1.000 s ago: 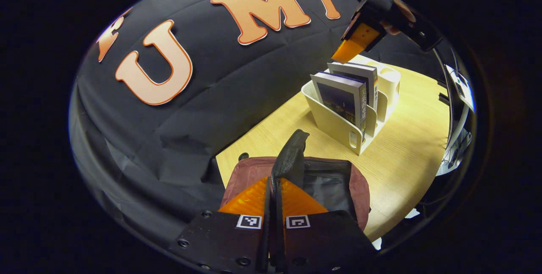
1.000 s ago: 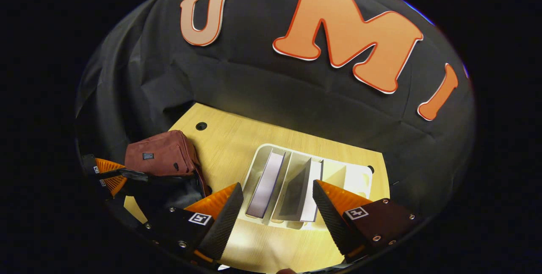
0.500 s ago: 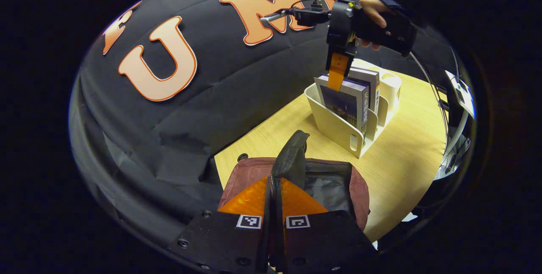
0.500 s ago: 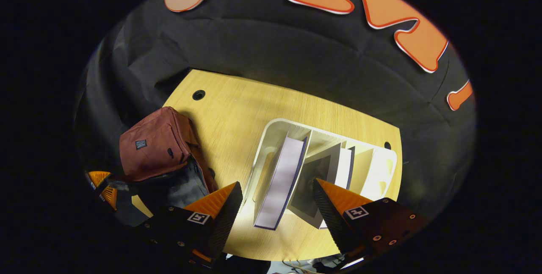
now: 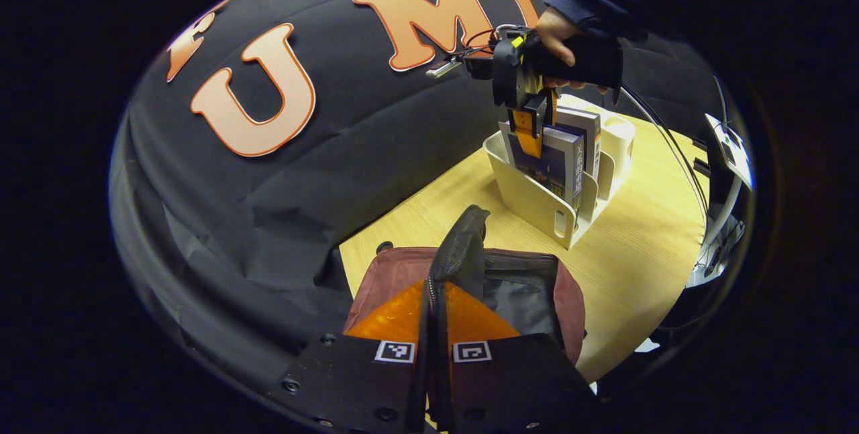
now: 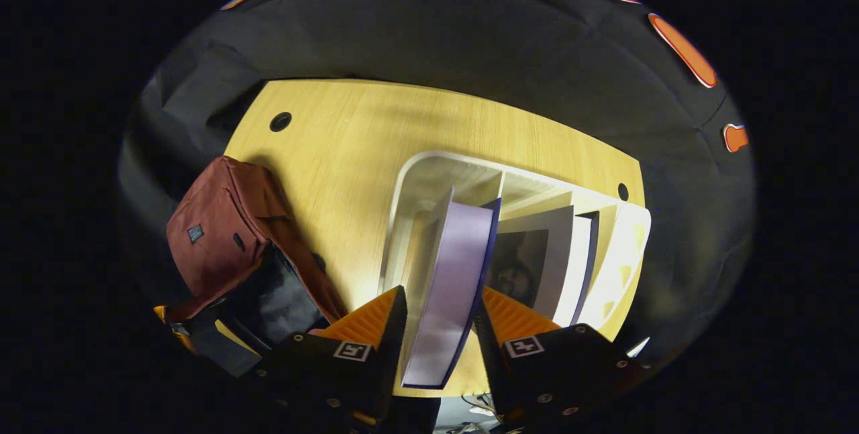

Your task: Open the schoolbag, grab two books from the bookshelf and put them into the schoolbag.

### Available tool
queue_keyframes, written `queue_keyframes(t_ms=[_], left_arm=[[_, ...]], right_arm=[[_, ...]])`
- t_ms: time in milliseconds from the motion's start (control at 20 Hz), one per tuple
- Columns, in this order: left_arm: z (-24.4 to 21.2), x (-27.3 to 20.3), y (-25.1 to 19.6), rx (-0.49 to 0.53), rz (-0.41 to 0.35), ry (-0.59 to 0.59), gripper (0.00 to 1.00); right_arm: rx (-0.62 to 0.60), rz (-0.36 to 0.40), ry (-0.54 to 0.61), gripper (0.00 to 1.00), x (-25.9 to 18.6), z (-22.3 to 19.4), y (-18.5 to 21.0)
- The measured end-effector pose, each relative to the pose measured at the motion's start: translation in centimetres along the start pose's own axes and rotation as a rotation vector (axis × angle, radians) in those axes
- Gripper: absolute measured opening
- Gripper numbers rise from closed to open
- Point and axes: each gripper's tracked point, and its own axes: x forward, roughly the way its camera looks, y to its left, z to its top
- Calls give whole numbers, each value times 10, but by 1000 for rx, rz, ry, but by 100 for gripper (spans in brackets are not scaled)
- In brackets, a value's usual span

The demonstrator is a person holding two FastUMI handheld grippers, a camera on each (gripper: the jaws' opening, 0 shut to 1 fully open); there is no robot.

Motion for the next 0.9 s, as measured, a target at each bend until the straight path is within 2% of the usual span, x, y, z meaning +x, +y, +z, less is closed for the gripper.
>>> queue_keyframes(t_ms=[50,100,150,200,250,300,550,600,650,900], left_arm=[[2,0,2,0,-2,0,7],[2,0,6,-3,-6,4,6],[2,2,9,-12,-15,10,7],[2,3,12,-23,-22,18,7],[5,3,16,-31,-33,20,7],[6,5,19,-35,-37,27,7],[3,7,24,-36,-46,49,7],[3,7,24,-38,-48,52,7],[3,7,23,-41,-51,51,7],[1,6,20,-48,-58,57,7]], right_arm=[[6,5,11,58,-2,-1,4],[10,6,16,49,2,-3,7],[12,6,23,47,4,-4,8],[13,9,33,55,7,-6,9],[18,14,47,37,9,-9,10],[28,19,53,45,11,-12,11],[82,47,56,39,5,-13,10],[87,56,43,46,0,-11,8],[98,69,39,37,-7,-12,9],[112,128,-32,36,-56,-18,4]])
